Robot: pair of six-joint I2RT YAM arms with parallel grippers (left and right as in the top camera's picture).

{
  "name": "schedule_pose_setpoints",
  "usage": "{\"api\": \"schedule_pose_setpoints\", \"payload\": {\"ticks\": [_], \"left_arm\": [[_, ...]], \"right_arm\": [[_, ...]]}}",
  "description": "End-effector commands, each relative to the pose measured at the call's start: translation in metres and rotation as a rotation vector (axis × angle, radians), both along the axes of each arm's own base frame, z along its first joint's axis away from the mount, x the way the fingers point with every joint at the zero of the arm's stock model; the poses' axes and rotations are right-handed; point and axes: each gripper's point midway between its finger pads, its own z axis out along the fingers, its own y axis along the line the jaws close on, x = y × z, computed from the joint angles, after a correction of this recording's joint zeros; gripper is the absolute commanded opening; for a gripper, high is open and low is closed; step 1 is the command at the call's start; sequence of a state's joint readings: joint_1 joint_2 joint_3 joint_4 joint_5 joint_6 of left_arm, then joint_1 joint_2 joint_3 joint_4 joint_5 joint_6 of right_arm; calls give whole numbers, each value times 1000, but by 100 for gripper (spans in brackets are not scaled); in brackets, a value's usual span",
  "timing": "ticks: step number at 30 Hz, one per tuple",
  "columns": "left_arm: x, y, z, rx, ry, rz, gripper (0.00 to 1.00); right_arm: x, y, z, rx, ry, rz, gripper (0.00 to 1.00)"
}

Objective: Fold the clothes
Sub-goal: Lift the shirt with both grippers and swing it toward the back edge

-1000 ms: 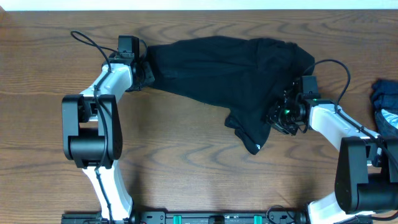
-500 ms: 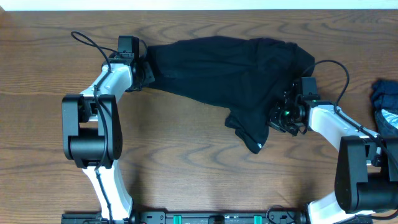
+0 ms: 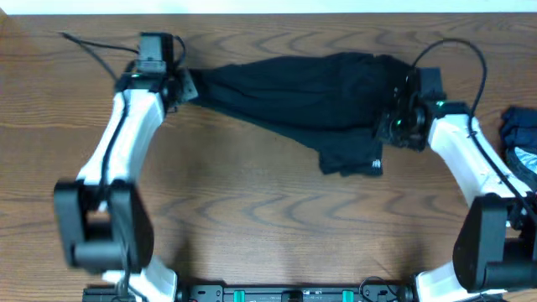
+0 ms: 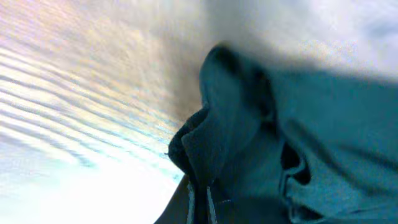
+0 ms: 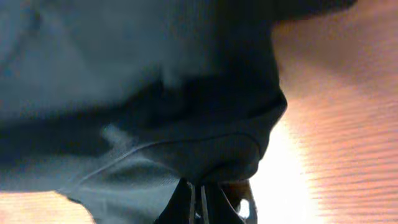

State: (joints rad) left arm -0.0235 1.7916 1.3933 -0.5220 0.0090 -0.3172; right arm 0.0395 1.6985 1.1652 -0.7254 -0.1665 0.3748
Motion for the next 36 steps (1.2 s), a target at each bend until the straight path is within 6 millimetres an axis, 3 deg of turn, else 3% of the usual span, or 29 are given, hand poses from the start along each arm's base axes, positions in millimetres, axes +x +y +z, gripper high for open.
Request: {"api": "schedule_pose_setpoints", "payload": {"ticks": [1, 7, 11, 17, 23, 28, 36], "left_arm": [[-11, 12, 53, 49, -98, 40, 6], [-40, 18, 123, 67, -236, 62, 6], [-56, 21, 161, 74, -326, 76, 6], [-73, 21, 204, 68, -431, 79, 6], [-88, 16, 241, 58, -504, 67, 6], [-112, -4, 298, 46, -620, 4, 6], [-170, -17, 379, 24, -781, -60, 6]], "right_arm": [[17, -13, 33, -72, -87, 37, 1], [38, -31, 78, -147, -182, 36, 1], [51, -51, 132, -155, -268, -9, 1], [58, -80, 233, -208, -450, -37, 1], [32, -91, 314, -260, -550, -29, 1], [5, -88, 361, -284, -618, -23, 1], [-29, -81, 405, -270, -701, -37, 1]]}}
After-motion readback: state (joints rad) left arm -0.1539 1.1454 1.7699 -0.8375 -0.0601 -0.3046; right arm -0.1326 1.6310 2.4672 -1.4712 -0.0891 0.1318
